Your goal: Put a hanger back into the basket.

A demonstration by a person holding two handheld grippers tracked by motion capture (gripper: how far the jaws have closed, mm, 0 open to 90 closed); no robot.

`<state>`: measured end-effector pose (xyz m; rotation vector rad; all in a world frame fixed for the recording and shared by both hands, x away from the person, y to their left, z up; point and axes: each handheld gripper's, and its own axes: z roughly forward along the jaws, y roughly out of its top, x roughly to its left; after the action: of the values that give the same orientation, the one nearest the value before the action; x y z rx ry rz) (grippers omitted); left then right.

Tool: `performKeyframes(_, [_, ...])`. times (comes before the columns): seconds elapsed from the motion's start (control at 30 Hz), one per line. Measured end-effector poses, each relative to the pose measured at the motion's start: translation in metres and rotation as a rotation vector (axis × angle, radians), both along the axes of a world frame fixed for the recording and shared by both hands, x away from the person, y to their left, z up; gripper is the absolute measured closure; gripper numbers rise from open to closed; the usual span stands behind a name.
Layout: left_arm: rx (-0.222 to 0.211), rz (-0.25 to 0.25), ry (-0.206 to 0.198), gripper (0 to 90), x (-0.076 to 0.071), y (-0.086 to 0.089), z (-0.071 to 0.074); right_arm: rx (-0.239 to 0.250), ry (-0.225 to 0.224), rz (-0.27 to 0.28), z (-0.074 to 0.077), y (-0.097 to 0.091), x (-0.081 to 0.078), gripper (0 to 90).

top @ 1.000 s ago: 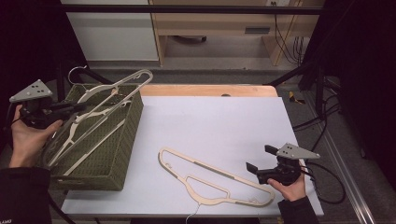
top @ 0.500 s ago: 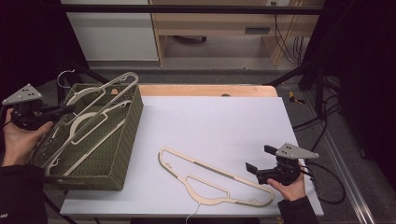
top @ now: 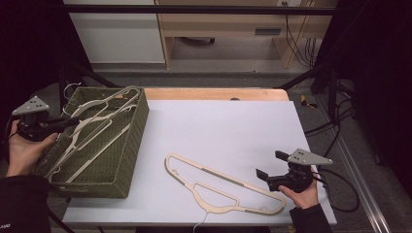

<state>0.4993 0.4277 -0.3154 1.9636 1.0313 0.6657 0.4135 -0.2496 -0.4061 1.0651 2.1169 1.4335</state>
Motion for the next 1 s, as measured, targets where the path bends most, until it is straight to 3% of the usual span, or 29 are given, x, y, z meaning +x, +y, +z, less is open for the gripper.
performKeyframes(0.23, [-0.016, 0.017, 0.05, 85.9, 0.006, -0.008, -0.027, -0.003, -0.001, 0.008, -0.001, 0.001, 0.0, 2.2])
performKeyframes(0.43, [-0.06, 0.043, 0.079, 85.3, 0.008, -0.008, -0.046, 0.002, 0.001, 0.004, 0.0, 0.001, 0.0, 2.4])
performKeyframes(0.63, [-0.063, 0.063, 0.105, 84.2, 0.01, -0.008, -0.054, 0.0, 0.0, 0.005, 0.0, 0.001, 0.0, 2.5])
performKeyframes(0.77, [-0.038, 0.105, 0.106, 83.3, 0.011, -0.009, -0.054, 0.0, 0.0, 0.006, -0.001, 0.001, 0.0, 2.6])
performKeyframes(1.0, [0.01, 0.246, 0.123, 80.5, 0.017, -0.004, -0.056, -0.001, 0.004, 0.009, -0.001, 0.002, 0.0, 2.8])
